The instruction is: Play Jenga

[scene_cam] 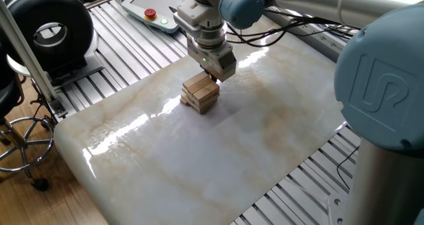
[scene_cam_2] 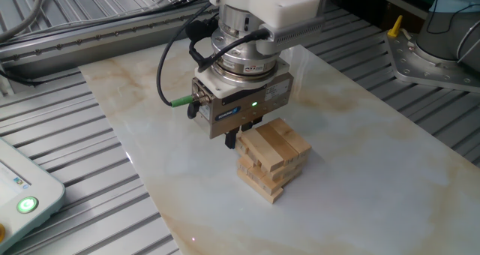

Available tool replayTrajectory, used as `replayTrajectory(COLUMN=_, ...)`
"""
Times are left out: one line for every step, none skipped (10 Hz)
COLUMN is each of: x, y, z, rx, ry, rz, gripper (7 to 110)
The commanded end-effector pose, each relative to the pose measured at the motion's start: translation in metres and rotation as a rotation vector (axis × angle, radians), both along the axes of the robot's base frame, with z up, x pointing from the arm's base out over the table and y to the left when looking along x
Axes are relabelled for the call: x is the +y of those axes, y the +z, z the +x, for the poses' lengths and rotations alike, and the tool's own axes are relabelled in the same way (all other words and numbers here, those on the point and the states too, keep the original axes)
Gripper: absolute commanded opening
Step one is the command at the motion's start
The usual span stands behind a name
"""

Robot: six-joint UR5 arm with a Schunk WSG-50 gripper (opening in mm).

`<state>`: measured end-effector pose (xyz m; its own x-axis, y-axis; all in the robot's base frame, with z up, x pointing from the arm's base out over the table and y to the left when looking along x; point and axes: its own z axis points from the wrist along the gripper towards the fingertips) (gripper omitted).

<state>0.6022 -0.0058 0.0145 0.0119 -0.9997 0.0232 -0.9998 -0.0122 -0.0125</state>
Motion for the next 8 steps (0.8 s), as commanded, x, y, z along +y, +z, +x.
replayTrajectory(x=-0.0007, y=0.0011, z=0.0009, rx=-0.005, ry=-0.016, rz=0.008, gripper=7)
replayTrajectory(x=-0.0019, y=0.0007, z=0.0012, rx=-0.006, ry=-0.016, rz=0.006, gripper=7)
replayTrajectory(x=-0.0026, y=0.0001, z=0.001, rx=-0.006, ry=-0.016, rz=0.008, gripper=7)
replayTrajectory(x=-0.0031, y=-0.0002, z=0.0008, rx=-0.006, ry=-0.016, rz=0.008, gripper=7)
replayTrajectory(x=-0.0033, y=-0.0003, z=0.0006, rx=-0.006, ry=-0.016, rz=0.009, gripper=7)
replayTrajectory(x=-0.003, y=-0.0002, z=0.0005, rx=-0.006, ry=-0.017, rz=0.011, gripper=7)
replayTrajectory(x=-0.003, y=-0.0002, z=0.0004, rx=-0.006, ry=-0.017, rz=0.011, gripper=7)
replayTrajectory(x=-0.0029, y=-0.0001, z=0.0003, rx=-0.006, ry=-0.017, rz=0.012, gripper=7)
